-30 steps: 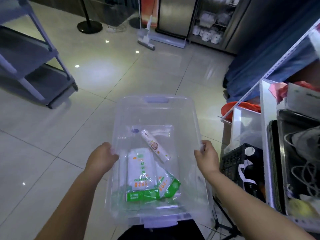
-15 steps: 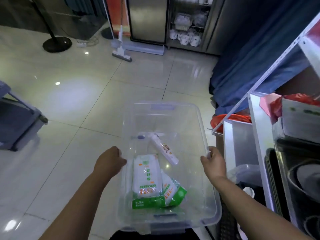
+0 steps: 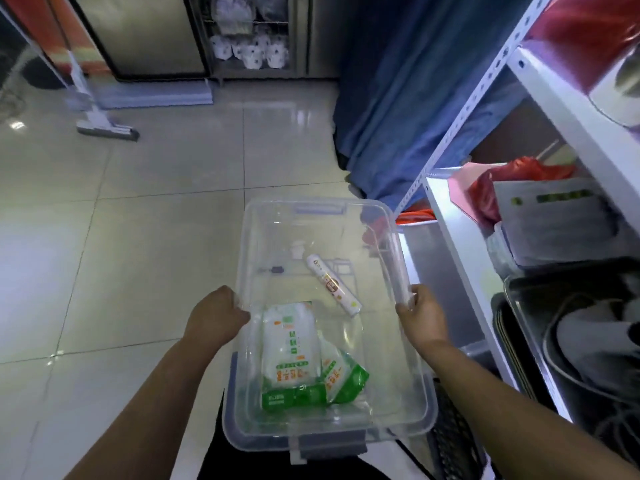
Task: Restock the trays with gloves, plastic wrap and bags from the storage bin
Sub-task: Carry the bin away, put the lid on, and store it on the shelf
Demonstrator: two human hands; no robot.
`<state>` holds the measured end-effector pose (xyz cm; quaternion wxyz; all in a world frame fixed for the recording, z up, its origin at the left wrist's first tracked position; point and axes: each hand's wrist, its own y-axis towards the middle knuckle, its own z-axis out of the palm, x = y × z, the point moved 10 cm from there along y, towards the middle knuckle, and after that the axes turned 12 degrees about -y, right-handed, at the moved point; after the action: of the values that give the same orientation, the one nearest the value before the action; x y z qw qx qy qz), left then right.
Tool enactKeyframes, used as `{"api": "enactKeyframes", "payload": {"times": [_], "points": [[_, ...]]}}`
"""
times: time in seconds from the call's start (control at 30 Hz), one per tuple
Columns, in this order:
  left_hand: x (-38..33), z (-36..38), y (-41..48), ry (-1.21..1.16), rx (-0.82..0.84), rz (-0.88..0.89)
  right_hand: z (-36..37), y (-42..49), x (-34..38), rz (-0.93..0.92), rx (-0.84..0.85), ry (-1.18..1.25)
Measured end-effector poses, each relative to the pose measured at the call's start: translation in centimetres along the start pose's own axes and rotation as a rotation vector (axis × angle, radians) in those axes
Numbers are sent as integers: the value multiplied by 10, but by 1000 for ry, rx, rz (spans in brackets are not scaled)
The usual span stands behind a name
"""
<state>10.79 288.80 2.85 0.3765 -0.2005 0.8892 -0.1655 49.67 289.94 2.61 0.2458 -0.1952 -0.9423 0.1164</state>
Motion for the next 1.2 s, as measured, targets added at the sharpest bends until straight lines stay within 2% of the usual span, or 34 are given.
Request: {"api": "enactKeyframes", "payload": {"times": [0.27, 0.43, 0.6, 1.0, 1.2], "points": [[-51, 48, 174, 239, 308, 153, 32, 63, -13, 386, -52, -52], [-45, 89, 255, 339, 358, 235, 84, 92, -25, 536, -36, -65], [-24, 151, 312, 350, 396, 233, 150, 129, -56, 636, 24, 0], [85, 333, 417, 314, 442, 153, 309, 237, -171, 633, 44, -42], [123, 389, 439, 271, 414, 112, 359, 283, -213, 587, 19, -79]]}}
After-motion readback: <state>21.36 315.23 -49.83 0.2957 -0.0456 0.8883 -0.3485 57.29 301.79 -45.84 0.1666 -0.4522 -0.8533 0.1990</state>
